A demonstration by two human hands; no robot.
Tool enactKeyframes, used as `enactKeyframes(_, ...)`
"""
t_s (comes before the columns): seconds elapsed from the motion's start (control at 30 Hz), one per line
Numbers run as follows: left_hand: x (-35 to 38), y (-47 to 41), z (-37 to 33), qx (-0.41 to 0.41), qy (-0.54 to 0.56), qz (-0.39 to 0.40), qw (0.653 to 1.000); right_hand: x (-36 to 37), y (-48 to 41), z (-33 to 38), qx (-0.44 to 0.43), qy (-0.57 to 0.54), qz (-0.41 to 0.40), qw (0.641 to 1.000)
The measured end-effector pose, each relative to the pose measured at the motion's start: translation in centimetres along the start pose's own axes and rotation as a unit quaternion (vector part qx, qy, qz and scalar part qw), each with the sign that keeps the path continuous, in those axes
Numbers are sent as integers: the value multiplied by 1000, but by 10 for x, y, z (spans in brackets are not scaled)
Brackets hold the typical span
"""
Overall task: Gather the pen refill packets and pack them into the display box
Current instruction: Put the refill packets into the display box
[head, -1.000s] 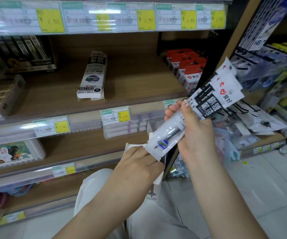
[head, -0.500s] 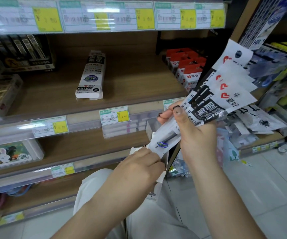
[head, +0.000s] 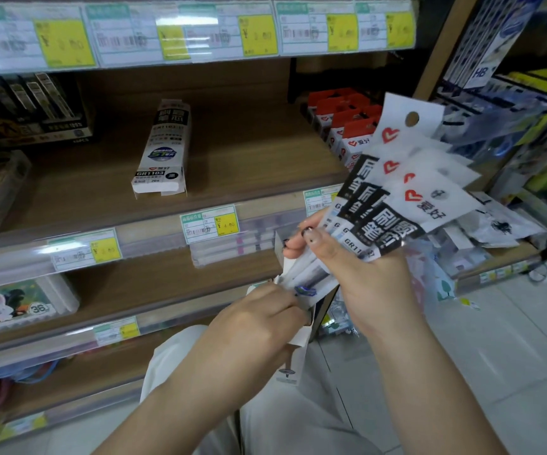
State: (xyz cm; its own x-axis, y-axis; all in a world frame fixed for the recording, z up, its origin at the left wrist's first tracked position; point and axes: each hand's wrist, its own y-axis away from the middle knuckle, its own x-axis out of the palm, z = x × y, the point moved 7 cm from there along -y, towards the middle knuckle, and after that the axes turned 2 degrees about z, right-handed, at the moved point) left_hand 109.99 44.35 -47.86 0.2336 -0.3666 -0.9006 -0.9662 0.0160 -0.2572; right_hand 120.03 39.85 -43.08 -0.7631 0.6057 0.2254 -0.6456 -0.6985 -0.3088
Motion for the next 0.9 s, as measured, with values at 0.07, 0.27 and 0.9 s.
enactKeyframes(0.07, 2, -1, -1, -6, 1, 0, 1000, -3, 0, -1, 17, -9, -18, 1000)
enactKeyframes(0.27, 4, -1, 0, -11, 4, 3, 1000, -5, 2, 2, 8, 71, -32, 997)
enactKeyframes(0.9, 3, -5, 1, -14, 0, 4, 1000, -9, 4, -41, 92, 200, 31, 975)
